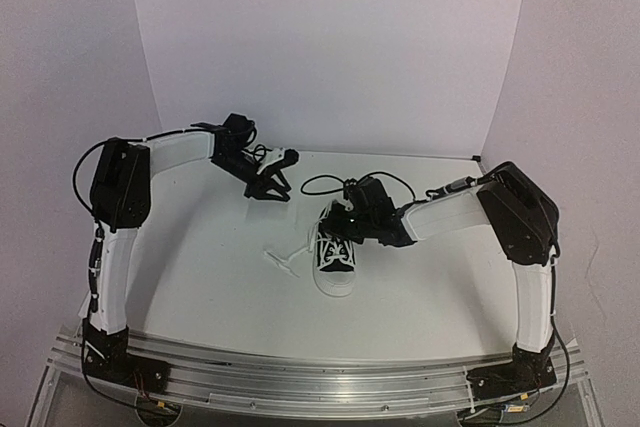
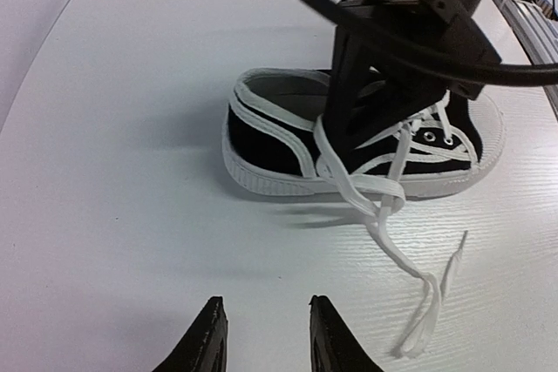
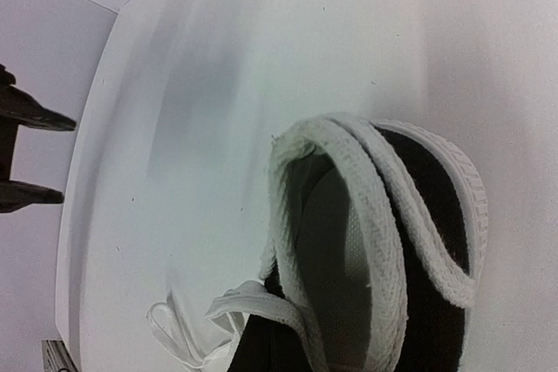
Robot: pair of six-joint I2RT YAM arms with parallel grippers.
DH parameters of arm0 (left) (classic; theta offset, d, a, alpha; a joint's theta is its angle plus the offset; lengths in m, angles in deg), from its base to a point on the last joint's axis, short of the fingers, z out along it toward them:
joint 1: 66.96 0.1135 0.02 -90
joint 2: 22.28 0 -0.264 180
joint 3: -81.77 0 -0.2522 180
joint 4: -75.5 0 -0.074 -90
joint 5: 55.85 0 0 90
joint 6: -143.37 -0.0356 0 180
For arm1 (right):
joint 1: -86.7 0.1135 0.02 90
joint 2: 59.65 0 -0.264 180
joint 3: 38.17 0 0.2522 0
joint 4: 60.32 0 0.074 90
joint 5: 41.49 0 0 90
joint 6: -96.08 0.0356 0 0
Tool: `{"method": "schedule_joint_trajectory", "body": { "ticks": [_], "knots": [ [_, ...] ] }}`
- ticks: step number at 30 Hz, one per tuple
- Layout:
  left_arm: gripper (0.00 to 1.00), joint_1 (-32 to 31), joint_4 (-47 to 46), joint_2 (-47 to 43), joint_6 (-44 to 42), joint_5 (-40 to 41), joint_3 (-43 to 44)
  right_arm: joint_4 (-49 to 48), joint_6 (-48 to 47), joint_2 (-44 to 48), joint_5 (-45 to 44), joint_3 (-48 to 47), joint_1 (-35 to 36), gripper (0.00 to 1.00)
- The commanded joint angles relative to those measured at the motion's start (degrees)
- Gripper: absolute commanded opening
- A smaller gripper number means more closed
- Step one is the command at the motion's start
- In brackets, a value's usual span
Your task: Tie the shoes
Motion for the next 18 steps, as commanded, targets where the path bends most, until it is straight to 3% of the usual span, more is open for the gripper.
{"method": "schedule_joint_trajectory", "body": {
  "ticks": [1,6,14,18],
  "knots": [
    [0.34,-3.75,-13.92,5.37,9.6,-1.73,-0.04,2.91,-0.35,-1.86,0.02,-0.58,-0.53,0.0],
    [0.4,-5.64,-9.7,9.79,9.31,-4.09,3.58,2.91,-0.29,-1.83,0.03,-0.43,-0.53,0.0],
    [0.44,-7.61,-10.63,8.18,8.59,-6.02,-0.52,2.91,-0.44,-2.67,0.58,-1.23,-0.53,0.0],
    [0.47,-7.65,-6.75,7.41,6.66,-9.48,-0.09,2.91,-0.78,-2.47,0.54,-1.26,-0.52,0.0]
  ]
}}
